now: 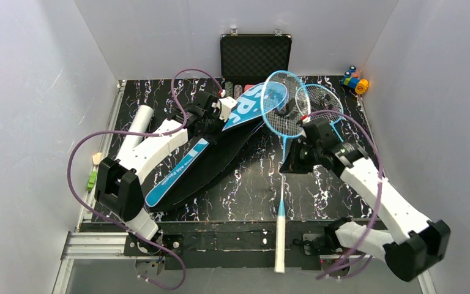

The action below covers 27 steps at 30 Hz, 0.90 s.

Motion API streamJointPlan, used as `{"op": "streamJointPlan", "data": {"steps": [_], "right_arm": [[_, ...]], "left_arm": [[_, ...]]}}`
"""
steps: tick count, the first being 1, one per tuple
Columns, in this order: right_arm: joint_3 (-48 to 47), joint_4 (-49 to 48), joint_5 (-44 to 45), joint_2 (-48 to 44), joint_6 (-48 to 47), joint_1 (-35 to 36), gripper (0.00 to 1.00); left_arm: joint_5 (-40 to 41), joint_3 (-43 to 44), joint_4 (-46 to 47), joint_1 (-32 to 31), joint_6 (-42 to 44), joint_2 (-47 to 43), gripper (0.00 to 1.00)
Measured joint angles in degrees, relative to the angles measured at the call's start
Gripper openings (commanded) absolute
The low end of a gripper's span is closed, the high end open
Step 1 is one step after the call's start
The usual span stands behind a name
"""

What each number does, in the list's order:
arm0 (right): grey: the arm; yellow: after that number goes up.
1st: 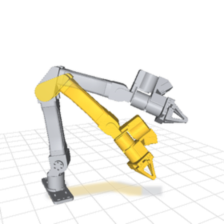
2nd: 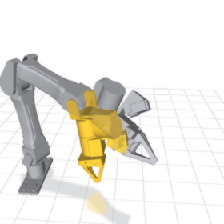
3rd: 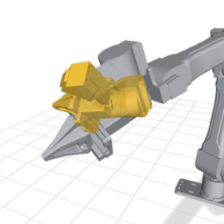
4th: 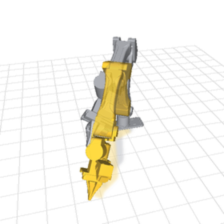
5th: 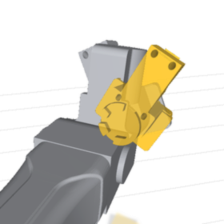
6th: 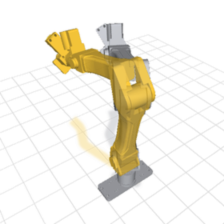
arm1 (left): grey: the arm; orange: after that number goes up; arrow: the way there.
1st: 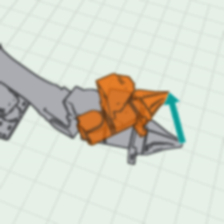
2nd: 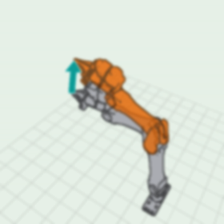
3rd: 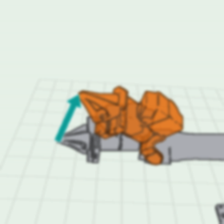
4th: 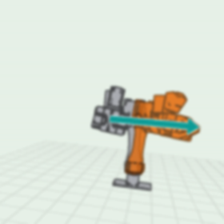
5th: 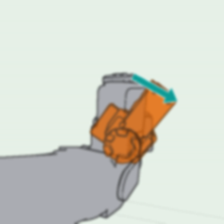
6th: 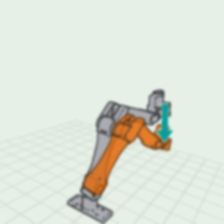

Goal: Pack up the badminton gear

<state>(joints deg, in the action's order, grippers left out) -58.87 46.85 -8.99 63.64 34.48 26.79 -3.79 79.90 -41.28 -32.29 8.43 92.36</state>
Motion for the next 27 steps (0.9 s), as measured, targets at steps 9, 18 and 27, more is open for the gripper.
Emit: {"op": "streamJointPlan", "data": {"steps": [9,18,27], "right_arm": [[2.7,5.5,1.3,-8.7,10.8,22.0,0.01],[4.5,6.2,3.1,-1.2,19.3,40.6,0.01],[11.3,2.9,2.8,0.1,22.3,46.5,0.01]], "left_arm": [[-4.0,0.0,2.5,0.0,-0.6,1.4,0.00],[-4.8,0.9,2.4,0.1,-0.9,3.9,0.00],[-4.8,1.6,1.6,0.3,-1.0,3.5,0.00]]}}
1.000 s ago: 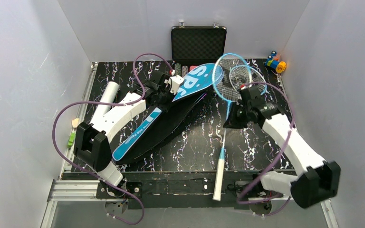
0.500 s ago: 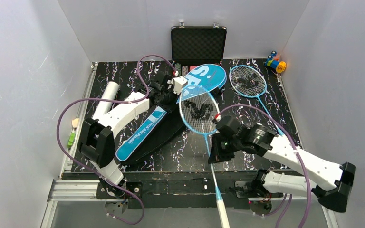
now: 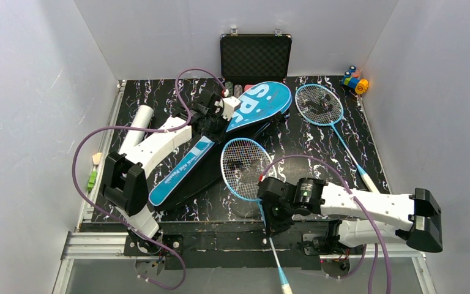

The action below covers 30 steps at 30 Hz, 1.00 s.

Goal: Pack up the badminton gear

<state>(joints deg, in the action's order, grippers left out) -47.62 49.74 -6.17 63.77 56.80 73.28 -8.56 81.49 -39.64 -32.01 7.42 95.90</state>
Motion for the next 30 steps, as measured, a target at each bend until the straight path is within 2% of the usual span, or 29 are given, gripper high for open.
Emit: {"op": "streamJointPlan", "data": {"steps": [4,9,13,24,30], "right_arm": [[0.1,-0.4,1.0,2.8,-0.4,0.4,0.01],[-4.1,-0.7,3.5,11.2,-2.1,0.4,0.01],[-6.2,-0.8,4.6,14.6,-2.6,0.4,0.01],[-6.3,-1.0,7.0,15.6,-1.9,-0.1,0.01],[-6.3,-1.7,7.1,15.6,-3.9,-6.1,0.01]], "left_arm": [[-0.2,0.3,-1.1,0.0,-0.4,-0.8,0.00],[-1.9,0.3,-2.2,0.0,-1.6,-3.8,0.00],[-3.9,0.3,-2.5,0.1,-2.6,-5.2,0.00],[-9.9,0.3,-4.0,0.1,-5.3,-5.2,0.00],[-12.4,-1.4,-3.0,0.1,-6.2,-5.2,0.00]]}}
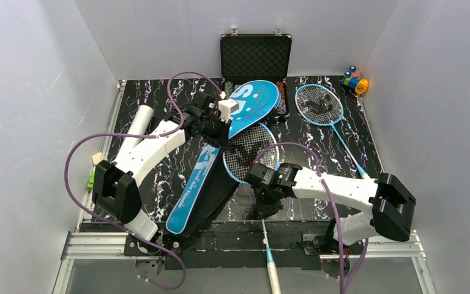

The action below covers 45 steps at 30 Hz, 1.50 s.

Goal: Pack up the badminton gear

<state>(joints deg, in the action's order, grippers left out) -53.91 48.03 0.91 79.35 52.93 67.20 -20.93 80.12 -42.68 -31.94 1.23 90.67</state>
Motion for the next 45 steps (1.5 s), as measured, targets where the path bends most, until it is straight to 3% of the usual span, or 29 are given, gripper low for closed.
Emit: {"op": "streamJointPlan", "data": {"steps": [6,18,24,37,45], "right_arm": [[0.0,-3.1,0.3,0.0,-1.3,-5.0,0.01],[-8.3,-10.3,-4.2,9.2,-5.6,-5.9,0.01],[-7.6,-15.2,-7.6,9.4,-8.6,-5.8,0.01],[3.2,-28.2,-2.3,-5.6,-5.4,-9.8,0.01],[2.5,-34.6,-3.3,-4.2,-4.5,-12.3,0.01]], "left_arm": [[-1.1,-1.9,0.1,0.0,-0.1,0.4,0.00],[-2.6,-1.9,-0.3,0.0,-0.3,0.9,0.00],[-2.8,-1.7,-1.4,0.0,1.2,1.0,0.00],[-5.8,-0.4,-4.4,0.2,3.0,1.8,0.00],[-7.0,-0.3,-5.3,0.3,4.4,0.4,0.00]]}}
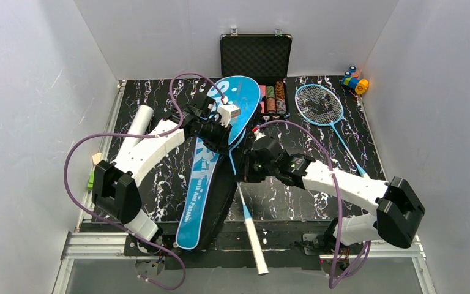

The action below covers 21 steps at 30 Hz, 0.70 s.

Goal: Pack up the badminton gear

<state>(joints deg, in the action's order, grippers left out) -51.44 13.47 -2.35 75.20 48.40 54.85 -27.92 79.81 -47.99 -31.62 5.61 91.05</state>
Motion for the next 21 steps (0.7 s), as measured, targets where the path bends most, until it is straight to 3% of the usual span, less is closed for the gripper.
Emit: {"op": "streamJointPlan", "data": {"steps": [20,21], "right_arm": [[-3.6,-10.6,3.0,7.0,5.0,-2.5,0.01],[-3.6,-11.1,3.0,7.2,5.3,-2.6,0.06]], "left_arm": [[-0.9,-3.4,0.9,0.4,1.5,-4.0,0.00],[-0.9,-3.9,1.0,0.4,1.6,-4.0,0.00]]}}
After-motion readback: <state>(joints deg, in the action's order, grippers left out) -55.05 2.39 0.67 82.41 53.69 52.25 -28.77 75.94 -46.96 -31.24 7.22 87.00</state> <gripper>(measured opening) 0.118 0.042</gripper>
